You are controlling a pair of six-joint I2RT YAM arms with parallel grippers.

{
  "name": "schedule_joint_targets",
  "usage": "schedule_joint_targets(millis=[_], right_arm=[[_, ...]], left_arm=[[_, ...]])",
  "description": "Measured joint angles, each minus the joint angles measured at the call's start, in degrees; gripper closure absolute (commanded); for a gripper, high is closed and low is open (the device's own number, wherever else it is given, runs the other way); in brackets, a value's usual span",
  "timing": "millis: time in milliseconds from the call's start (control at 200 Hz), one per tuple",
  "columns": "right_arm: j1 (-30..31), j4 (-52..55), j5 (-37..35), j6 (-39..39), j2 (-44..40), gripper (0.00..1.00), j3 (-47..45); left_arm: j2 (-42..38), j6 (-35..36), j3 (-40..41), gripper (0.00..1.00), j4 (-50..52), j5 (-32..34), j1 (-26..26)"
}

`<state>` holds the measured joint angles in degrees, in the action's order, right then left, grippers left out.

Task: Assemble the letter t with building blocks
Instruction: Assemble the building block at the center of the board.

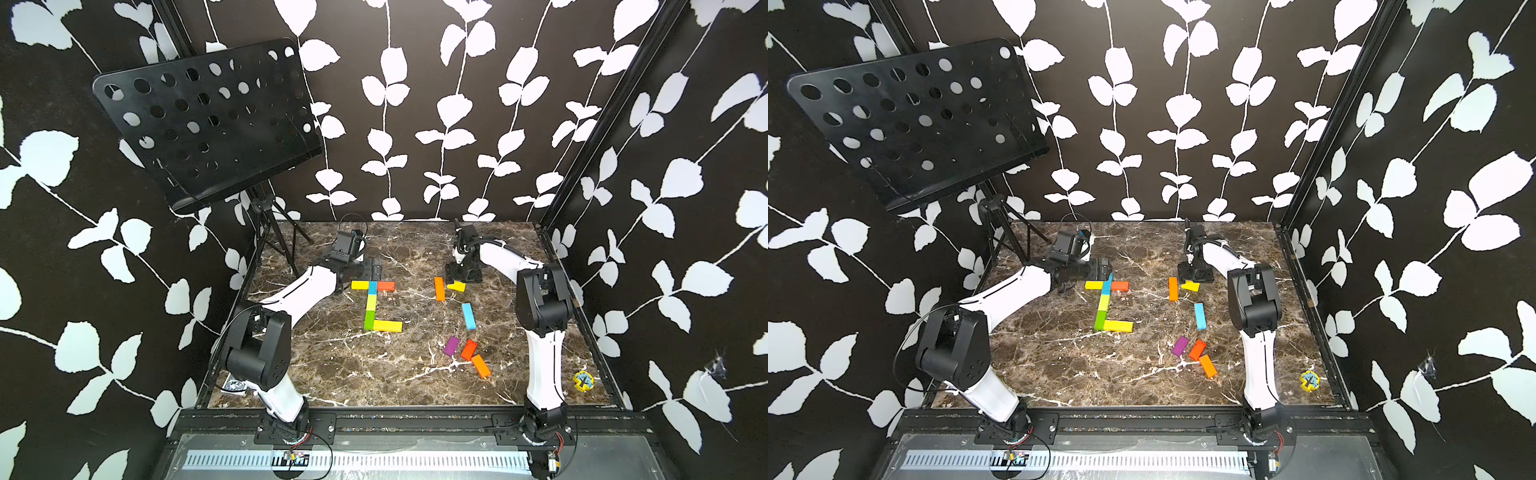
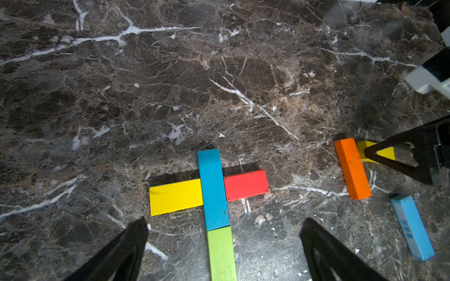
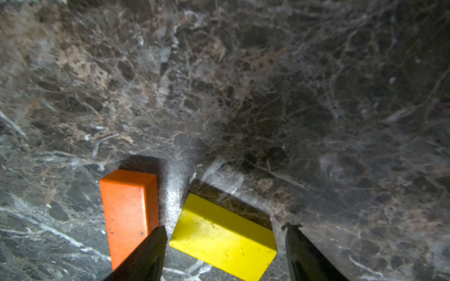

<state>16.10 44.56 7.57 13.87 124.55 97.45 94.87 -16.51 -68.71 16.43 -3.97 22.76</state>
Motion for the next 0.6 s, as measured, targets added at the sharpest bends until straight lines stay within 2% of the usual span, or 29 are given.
schedule_joint_targets(millis=[600], right_arm=[[0.0,-0.1,0.0,2.7,-1.1,0.29,-3.2]], left_arm=[[0.0,0.0,-0.4,0.01,0.2,0.0,0.0]])
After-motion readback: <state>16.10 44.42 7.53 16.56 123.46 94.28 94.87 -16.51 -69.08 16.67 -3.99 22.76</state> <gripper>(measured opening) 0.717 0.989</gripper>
